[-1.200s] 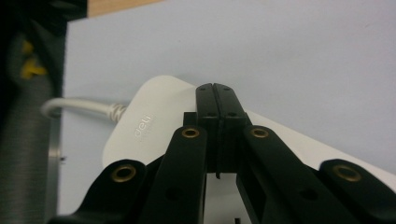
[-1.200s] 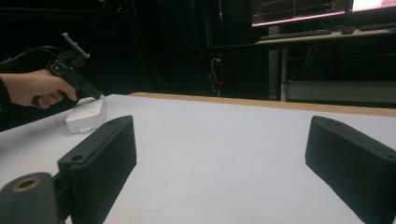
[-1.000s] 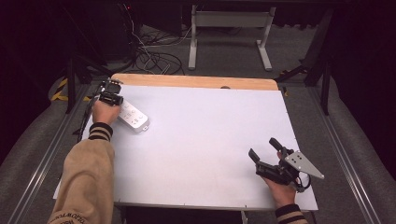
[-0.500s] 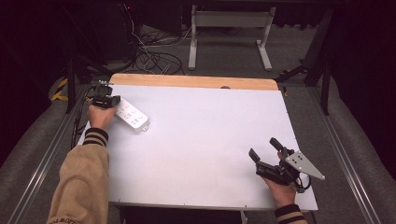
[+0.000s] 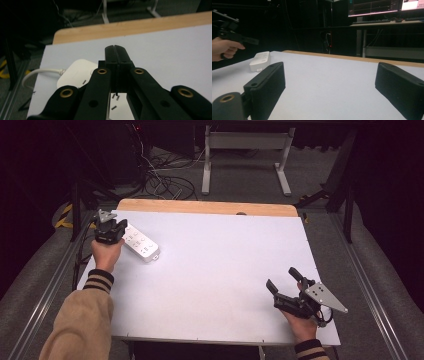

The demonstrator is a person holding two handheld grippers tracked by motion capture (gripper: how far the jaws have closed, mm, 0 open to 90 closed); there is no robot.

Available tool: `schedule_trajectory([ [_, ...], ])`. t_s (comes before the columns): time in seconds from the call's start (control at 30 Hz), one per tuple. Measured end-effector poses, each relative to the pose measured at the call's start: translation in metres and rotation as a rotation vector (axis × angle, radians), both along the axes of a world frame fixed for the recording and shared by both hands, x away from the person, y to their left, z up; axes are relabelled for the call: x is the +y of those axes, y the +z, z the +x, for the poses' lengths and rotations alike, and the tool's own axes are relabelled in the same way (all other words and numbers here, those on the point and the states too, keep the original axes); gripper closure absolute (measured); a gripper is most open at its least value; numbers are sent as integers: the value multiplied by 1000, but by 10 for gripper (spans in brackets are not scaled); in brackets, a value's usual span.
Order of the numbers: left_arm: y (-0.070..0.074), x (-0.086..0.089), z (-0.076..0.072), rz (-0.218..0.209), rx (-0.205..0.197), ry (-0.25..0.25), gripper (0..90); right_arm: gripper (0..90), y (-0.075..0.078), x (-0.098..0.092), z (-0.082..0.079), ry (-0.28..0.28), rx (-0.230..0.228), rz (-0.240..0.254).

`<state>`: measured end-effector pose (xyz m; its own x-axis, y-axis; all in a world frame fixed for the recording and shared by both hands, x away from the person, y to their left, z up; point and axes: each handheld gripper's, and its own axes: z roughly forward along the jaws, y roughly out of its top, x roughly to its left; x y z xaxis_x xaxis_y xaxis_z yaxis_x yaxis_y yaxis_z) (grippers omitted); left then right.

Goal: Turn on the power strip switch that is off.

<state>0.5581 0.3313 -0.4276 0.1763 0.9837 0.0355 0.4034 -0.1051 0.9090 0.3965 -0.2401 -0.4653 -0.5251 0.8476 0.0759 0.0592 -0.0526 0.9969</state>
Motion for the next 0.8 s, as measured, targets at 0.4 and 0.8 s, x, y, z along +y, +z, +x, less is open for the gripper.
schedule_trajectory([
  [0.4,18,-6,-131,-8,-337,70,900,99,6,3,0,-36,-37,-59],
  [0.8,-1,-6,-177,40,-475,158,900,101,0,13,7,-23,-33,-75],
])
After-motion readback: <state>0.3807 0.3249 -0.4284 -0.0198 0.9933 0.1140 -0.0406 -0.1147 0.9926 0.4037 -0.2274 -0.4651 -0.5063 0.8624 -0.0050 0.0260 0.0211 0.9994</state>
